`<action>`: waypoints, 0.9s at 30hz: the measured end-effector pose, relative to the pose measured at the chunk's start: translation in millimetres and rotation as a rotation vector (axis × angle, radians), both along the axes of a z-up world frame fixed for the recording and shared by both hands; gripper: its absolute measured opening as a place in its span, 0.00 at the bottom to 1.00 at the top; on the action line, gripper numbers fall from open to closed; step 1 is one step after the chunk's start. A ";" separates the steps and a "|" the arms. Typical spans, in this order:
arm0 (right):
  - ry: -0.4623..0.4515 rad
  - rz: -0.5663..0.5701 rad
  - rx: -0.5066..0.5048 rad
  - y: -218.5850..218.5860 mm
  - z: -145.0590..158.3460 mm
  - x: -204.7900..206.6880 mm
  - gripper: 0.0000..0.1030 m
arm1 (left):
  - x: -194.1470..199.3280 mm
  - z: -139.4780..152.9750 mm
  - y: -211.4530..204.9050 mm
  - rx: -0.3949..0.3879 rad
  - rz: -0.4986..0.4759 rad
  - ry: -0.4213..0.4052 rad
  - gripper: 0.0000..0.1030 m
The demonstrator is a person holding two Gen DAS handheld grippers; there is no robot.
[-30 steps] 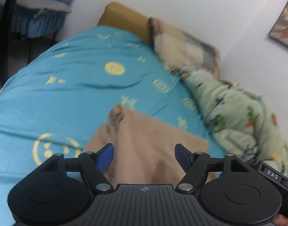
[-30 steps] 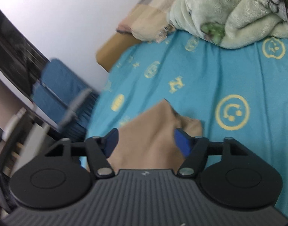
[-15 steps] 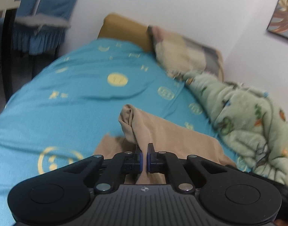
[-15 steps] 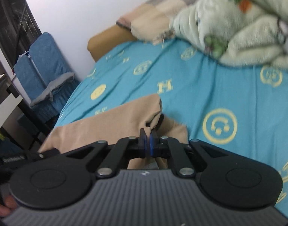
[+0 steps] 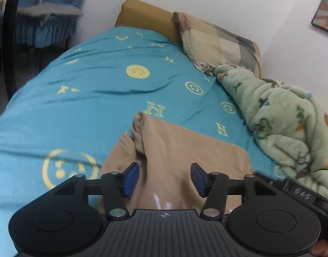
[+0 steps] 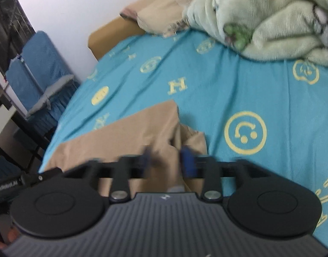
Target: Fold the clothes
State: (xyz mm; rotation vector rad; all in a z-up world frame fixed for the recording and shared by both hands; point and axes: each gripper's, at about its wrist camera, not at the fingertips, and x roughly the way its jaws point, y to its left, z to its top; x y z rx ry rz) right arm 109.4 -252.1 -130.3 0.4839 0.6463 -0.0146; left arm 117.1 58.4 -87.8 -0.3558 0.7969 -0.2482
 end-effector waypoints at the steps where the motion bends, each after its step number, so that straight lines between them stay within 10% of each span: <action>1: -0.012 -0.004 0.009 0.3 4.9 -5.5 0.87 | -8.0 4.0 1.8 -0.013 -0.002 0.004 0.61; 11: 0.002 -0.039 0.070 6.1 36.3 -68.8 0.85 | -101.2 20.0 26.9 -0.296 0.084 0.089 0.81; 22: 0.164 -0.134 0.702 -10.3 -19.1 -111.5 0.86 | -106.1 -37.1 39.8 -0.583 0.221 0.326 0.79; 27: 0.216 -0.171 0.819 -7.5 -47.3 -98.0 0.75 | -100.4 -45.1 33.4 -0.617 0.203 0.351 0.80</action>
